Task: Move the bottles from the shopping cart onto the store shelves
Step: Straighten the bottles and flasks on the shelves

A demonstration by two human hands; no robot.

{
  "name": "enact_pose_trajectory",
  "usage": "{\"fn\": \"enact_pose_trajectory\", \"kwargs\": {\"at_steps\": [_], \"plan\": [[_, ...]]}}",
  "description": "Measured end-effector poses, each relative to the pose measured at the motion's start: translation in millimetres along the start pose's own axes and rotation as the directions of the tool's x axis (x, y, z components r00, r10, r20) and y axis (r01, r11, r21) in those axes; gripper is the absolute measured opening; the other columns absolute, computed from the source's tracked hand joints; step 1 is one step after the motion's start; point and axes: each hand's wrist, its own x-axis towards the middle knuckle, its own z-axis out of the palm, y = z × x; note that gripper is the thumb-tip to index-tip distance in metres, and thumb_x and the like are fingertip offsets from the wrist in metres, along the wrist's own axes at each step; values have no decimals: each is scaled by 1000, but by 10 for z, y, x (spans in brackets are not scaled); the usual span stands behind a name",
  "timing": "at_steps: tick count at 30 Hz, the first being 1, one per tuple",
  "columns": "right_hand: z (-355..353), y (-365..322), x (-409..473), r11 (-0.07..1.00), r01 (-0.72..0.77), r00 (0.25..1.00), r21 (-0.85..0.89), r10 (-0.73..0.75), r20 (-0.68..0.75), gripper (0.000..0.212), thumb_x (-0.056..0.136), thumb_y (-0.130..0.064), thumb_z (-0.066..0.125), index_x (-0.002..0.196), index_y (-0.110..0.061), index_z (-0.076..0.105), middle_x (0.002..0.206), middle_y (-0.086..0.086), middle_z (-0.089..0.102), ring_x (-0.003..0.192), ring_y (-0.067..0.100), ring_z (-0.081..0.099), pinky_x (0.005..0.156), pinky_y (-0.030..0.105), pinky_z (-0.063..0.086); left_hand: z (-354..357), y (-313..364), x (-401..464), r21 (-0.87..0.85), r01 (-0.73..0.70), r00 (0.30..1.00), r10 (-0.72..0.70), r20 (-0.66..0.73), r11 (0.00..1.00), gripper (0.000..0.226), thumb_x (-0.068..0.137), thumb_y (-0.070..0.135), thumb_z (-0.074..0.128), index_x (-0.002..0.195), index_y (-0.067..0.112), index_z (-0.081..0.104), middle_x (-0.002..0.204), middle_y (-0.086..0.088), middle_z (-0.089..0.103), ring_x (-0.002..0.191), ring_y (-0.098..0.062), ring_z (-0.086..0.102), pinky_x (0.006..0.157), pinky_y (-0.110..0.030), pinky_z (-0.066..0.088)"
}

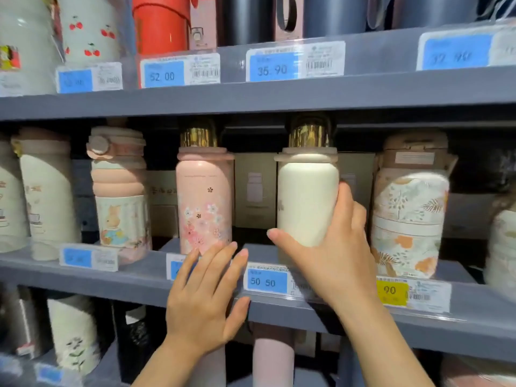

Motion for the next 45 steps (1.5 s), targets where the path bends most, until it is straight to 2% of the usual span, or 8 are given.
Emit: {"fn": "enact_pose_trajectory", "kwargs": {"at_steps": [4, 10, 16, 20, 27, 32, 38, 45], "plan": [[95, -65, -36, 979, -17, 993, -204, -8, -122, 127, 58, -72, 72, 147, -22, -3, 134, 4, 27, 124, 28, 41, 79, 41, 49, 13, 7, -13, 8, 13, 1000, -13, -5, 1000, 51, 101, 44, 24, 136, 14, 45, 136, -7, 53, 127, -26, 47, 107, -47, 32], [-3, 49, -13, 999, 31, 999, 9, -31, 41, 107, 78, -47, 64, 150, -26, -12, 141, 4, 42, 121, 28, 48, 80, 34, 34, 5, 4, -19, 15, 33, 999, -34, 21, 999, 51, 101, 44, 24, 136, 14, 46, 131, -9, 58, 127, -26, 47, 108, -46, 30], [-36, -65, -7, 999, -32, 999, -13, 32, 35, 131, 61, -70, 72, 149, -24, -13, 151, 1, 16, 137, 26, 30, 97, 43, 40, 4, 16, -21, 11, 43, 999, -43, 23, 999, 51, 100, 44, 25, 135, 14, 46, 131, -8, 58, 127, -26, 47, 109, -45, 29], [13, -53, 4, 998, -14, 1000, -65, 14, 1, 130, 62, -61, 78, 149, -24, -11, 143, 7, 25, 131, 29, 35, 92, 41, 43, -6, 13, -20, 15, 51, 998, -51, 47, 999, 51, 100, 45, 25, 136, 15, 46, 129, -9, 61, 127, -25, 47, 110, -44, 28], [-108, 89, 97, 982, -85, 984, 169, 56, 170, 109, 67, -45, 76, 146, -33, 3, 133, 3, 49, 112, 27, 54, 92, 45, 47, 26, 3, -26, 21, 36, 999, -37, 16, 999, 51, 100, 45, 25, 135, 15, 47, 133, -6, 54, 127, -25, 48, 110, -44, 29], [-45, -12, 24, 998, -29, 996, -47, 33, 85, 126, 62, -59, 80, 150, -22, -4, 143, 7, 30, 127, 31, 42, 95, 40, 41, 21, 3, -31, 27, 40, 999, -40, 9, 999, 52, 100, 45, 23, 136, 15, 46, 134, -4, 51, 127, -25, 47, 109, -44, 29], [-122, 54, 160, 979, -130, 978, 158, 100, 182, 96, 63, -32, 84, 137, -24, 24, 116, 2, 56, 100, 24, 57, 82, 39, 51, 26, 10, -29, 38, 45, 999, -46, 19, 998, 52, 100, 46, 24, 136, 16, 46, 134, -4, 50, 127, -25, 47, 110, -44, 28], [-146, 61, 183, 966, -143, 968, 216, 91, 234, 83, 64, -31, 84, 128, -26, 30, 107, -3, 58, 91, 18, 60, 73, 37, 53, 25, 13, -26, 30, 55, 998, -55, 16, 998, 52, 100, 45, 24, 135, 16, 47, 131, -6, 57, 125, -25, 48, 108, -45, 30]]}}
